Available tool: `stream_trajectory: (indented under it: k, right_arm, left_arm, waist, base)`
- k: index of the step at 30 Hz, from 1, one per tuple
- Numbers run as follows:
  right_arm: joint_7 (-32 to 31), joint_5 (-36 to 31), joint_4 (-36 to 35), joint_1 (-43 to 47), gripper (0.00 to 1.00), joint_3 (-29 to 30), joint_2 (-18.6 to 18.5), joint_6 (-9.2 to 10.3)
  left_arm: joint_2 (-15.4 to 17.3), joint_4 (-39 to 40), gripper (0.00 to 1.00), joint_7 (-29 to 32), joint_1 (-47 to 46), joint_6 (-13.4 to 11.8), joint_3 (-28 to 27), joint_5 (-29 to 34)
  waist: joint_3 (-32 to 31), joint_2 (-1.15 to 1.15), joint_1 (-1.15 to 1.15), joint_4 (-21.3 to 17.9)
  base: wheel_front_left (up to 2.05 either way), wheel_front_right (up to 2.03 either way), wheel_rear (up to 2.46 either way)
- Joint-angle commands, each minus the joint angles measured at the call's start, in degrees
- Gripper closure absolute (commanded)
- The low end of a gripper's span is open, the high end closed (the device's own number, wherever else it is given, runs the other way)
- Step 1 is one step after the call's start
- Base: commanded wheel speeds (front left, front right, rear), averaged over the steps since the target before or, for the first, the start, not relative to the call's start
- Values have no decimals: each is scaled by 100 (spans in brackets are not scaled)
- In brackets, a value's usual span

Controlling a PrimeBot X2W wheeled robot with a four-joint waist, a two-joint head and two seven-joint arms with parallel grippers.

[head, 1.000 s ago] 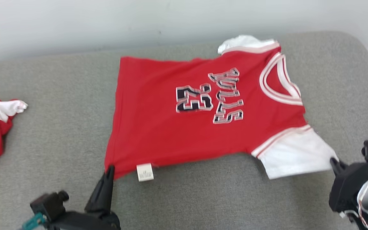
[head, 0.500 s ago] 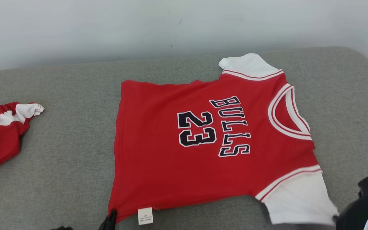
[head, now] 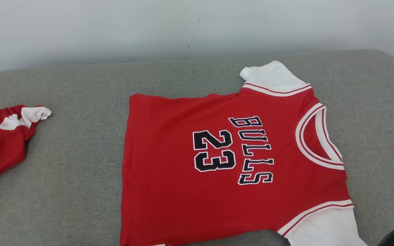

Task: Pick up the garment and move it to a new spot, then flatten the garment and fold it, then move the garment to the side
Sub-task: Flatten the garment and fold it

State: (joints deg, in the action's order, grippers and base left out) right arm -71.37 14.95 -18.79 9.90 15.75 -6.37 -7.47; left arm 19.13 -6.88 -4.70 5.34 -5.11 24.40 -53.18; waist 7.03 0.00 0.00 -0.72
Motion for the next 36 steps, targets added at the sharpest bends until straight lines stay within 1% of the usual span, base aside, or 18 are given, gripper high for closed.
stream_trajectory:
  k: [1,4,9,16,20,23,25,29,31,36]
  right_arm:
    - [-19,-36,-37,38,100,35,15,-3]
    - [192,88,-163,-118,100,16,54,-3]
    - [821,156,-165,-715,100,-197,-198,-3]
    - [1366,353,329,-1597,100,-491,-640,-3]
    - [1647,339,694,-2054,100,-666,-876,-3]
    - [1912,318,996,-2401,100,-794,-977,-3]
    - [2020,311,1103,-2512,100,-837,-1001,-3]
    - [2516,302,1569,-2966,100,-1014,-1075,-3]
    - [2768,275,1837,-3117,100,-1126,-1144,-3]
    - [3373,285,2409,-3463,100,-1354,-1250,-3]
  left_arm:
    - [1,58,100,6,53,-24,-24,-30]
    - [2,159,100,-41,-21,-15,-17,17]
    - [-63,378,100,-20,-328,30,-22,13]
    - [-192,528,100,123,-865,82,-32,-93]
    - [-308,354,100,220,-1287,8,-54,-103]
    - [-372,170,100,288,-1643,-30,-65,-70]
    - [-398,94,100,290,-1749,-36,-65,-50]
    - [-472,-251,100,159,-2146,-106,-63,142]
    - [-533,-438,100,88,-2331,-96,-62,202]
    - [-628,-896,100,-22,-2665,22,-21,263]
  waist:
    - [12,0,0,14]
    - [44,0,0,36]
    - [121,0,0,40]
    - [209,0,0,131]
    - [269,0,0,204]
    - [339,0,0,242]
    - [361,0,0,248]
    - [478,0,0,256]
    - [537,0,0,255]
    - [625,0,0,257]
  base:
    - [0,0,0]
    - [0,0,0]
    - [0,0,0]
    - [0,0,0]
    - [0,0,0]
    - [0,0,0]
    - [0,0,0]
    - [0,0,0]
    - [0,0,0]
    - [0,0,0]
